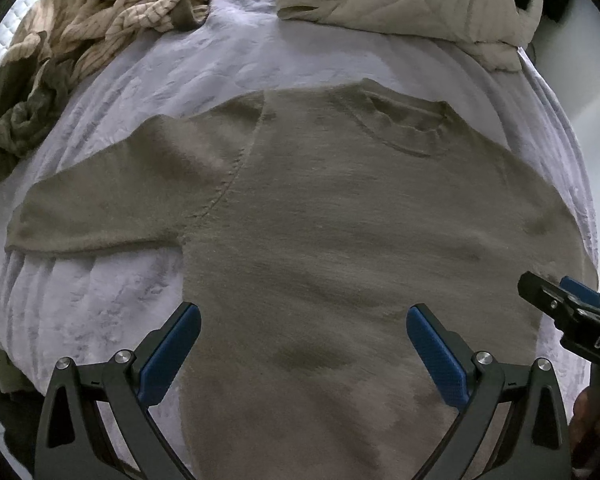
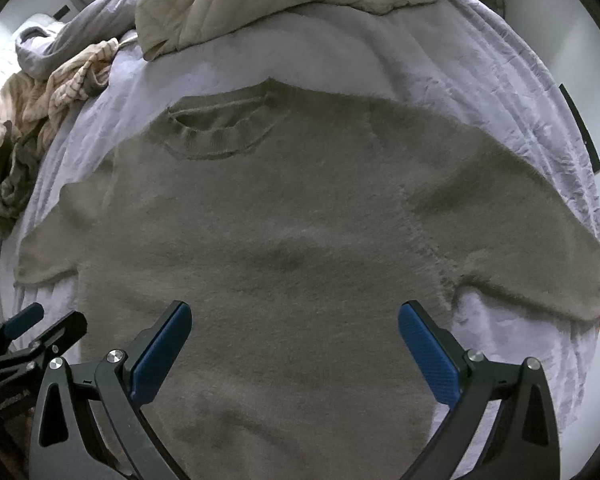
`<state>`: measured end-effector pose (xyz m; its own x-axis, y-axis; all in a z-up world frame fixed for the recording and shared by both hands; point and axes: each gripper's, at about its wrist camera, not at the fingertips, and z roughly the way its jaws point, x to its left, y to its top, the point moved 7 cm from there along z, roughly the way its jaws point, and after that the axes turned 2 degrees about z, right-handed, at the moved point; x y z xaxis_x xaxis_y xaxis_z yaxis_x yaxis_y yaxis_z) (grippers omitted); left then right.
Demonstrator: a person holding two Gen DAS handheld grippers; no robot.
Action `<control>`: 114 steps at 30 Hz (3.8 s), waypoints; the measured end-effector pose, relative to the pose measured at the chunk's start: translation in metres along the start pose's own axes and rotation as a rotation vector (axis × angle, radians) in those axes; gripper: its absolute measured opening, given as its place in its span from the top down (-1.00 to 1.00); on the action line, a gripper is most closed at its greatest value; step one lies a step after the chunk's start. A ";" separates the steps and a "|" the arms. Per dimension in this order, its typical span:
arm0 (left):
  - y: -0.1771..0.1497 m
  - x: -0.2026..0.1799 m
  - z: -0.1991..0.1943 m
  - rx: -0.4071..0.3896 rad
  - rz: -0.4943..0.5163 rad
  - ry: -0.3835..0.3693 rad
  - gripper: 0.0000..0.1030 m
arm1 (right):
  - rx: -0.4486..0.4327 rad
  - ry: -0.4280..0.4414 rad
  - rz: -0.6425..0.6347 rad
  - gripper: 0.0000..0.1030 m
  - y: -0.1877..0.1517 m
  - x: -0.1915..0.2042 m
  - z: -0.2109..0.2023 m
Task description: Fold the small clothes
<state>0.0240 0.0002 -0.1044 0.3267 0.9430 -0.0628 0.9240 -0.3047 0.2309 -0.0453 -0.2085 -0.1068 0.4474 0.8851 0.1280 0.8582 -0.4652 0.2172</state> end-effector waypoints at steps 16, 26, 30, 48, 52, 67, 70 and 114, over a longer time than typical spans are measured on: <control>-0.004 0.025 0.053 0.001 0.039 -0.005 -1.00 | -0.090 -0.013 0.067 -1.00 -0.012 0.009 0.028; -0.005 0.039 0.058 -0.010 0.052 -0.038 -1.00 | -0.100 -0.032 0.054 -1.00 -0.019 0.025 0.030; -0.003 0.054 0.054 -0.032 0.018 -0.069 -1.00 | -0.110 -0.035 0.033 -1.00 -0.019 0.040 0.026; -0.017 0.375 0.061 -0.219 -0.603 -0.011 -1.00 | -0.063 0.109 -0.218 -1.00 -0.058 0.196 0.028; -0.022 0.406 0.078 -0.239 -0.778 -0.122 -1.00 | -0.036 0.106 -0.229 -1.00 -0.067 0.208 0.030; 0.034 0.357 0.017 -0.477 -0.608 -0.325 0.87 | -0.044 0.158 -0.180 -1.00 -0.065 0.187 0.025; 0.055 0.303 -0.016 -0.525 -0.471 -0.383 0.87 | -0.064 0.165 -0.139 -1.00 -0.059 0.166 0.019; 0.013 0.130 0.024 -0.251 -0.115 0.075 -0.79 | -0.307 0.128 -0.070 0.73 0.089 0.052 0.040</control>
<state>0.0834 0.1158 -0.1331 0.1986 0.9795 -0.0327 0.8729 -0.1616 0.4604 0.0644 -0.2034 -0.1191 0.3387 0.9152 0.2185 0.7608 -0.4030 0.5087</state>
